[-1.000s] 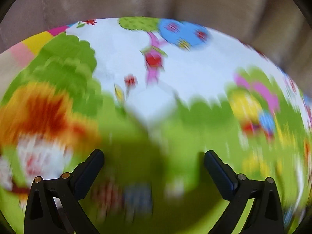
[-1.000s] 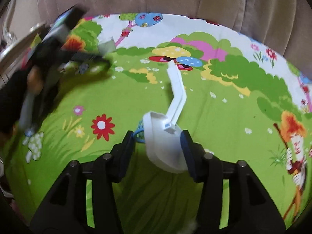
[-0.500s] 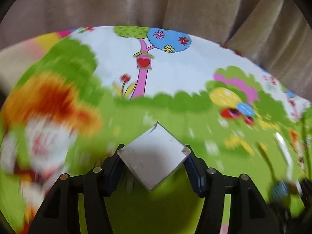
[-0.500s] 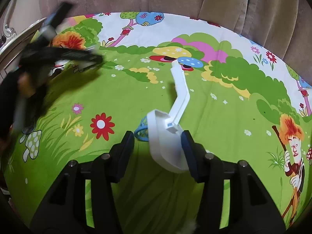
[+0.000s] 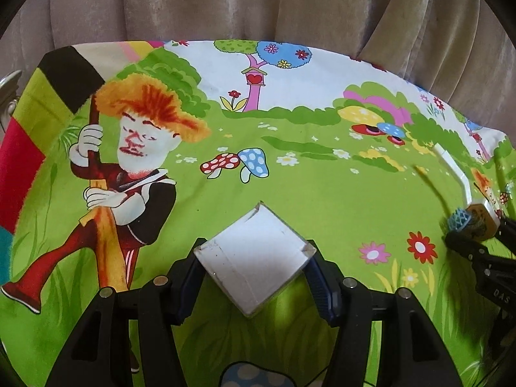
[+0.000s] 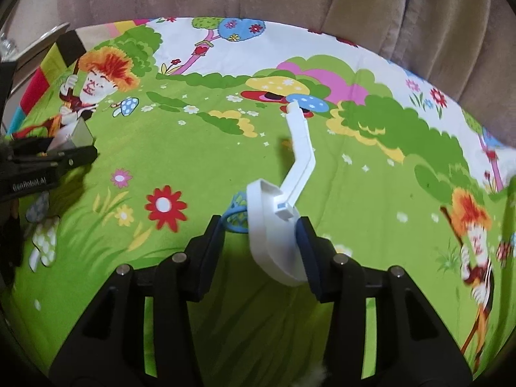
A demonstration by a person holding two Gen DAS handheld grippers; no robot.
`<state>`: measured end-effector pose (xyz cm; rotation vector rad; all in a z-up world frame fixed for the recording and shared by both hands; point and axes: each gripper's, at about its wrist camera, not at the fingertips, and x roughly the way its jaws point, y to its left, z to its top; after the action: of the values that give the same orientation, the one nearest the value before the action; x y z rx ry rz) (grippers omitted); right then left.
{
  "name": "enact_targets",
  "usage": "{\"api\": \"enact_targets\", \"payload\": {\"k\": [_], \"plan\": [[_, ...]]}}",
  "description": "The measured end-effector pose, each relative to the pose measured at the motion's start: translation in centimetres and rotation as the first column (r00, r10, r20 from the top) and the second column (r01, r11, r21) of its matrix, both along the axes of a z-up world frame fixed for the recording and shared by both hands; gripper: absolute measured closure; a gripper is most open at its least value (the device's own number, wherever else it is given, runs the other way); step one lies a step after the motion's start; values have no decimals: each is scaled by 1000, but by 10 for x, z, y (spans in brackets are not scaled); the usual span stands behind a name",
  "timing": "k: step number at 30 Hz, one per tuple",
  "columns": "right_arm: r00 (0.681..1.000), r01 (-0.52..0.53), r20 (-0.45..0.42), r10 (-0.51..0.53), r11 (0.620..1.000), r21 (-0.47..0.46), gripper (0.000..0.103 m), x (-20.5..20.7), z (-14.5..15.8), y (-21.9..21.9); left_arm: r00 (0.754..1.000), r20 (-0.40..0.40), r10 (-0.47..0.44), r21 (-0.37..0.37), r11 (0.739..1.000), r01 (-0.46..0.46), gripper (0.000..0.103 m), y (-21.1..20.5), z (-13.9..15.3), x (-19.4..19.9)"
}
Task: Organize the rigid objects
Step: 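Lift the applicator and cube box and carry them over the storage box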
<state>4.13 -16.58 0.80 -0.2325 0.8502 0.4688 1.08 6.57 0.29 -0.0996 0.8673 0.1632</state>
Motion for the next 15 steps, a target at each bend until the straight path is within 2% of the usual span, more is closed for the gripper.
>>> {"api": "enact_targets", "payload": {"k": [3, 9, 15], "plan": [[1000, 2, -20, -1, 998, 61, 55, -23, 10, 10, 1000, 0, 10, -56, 998, -10, 44, 3, 3, -22], [998, -56, 17, 54, 993, 107, 55, -79, 34, 33, 998, 49, 48, -96, 994, -43, 44, 6, 19, -88], [986, -121, 127, 105, 985, 126, 55, -134, 79, 44, 987, 151, 59, -94, 995, -45, 44, 3, 58, -125]]}}
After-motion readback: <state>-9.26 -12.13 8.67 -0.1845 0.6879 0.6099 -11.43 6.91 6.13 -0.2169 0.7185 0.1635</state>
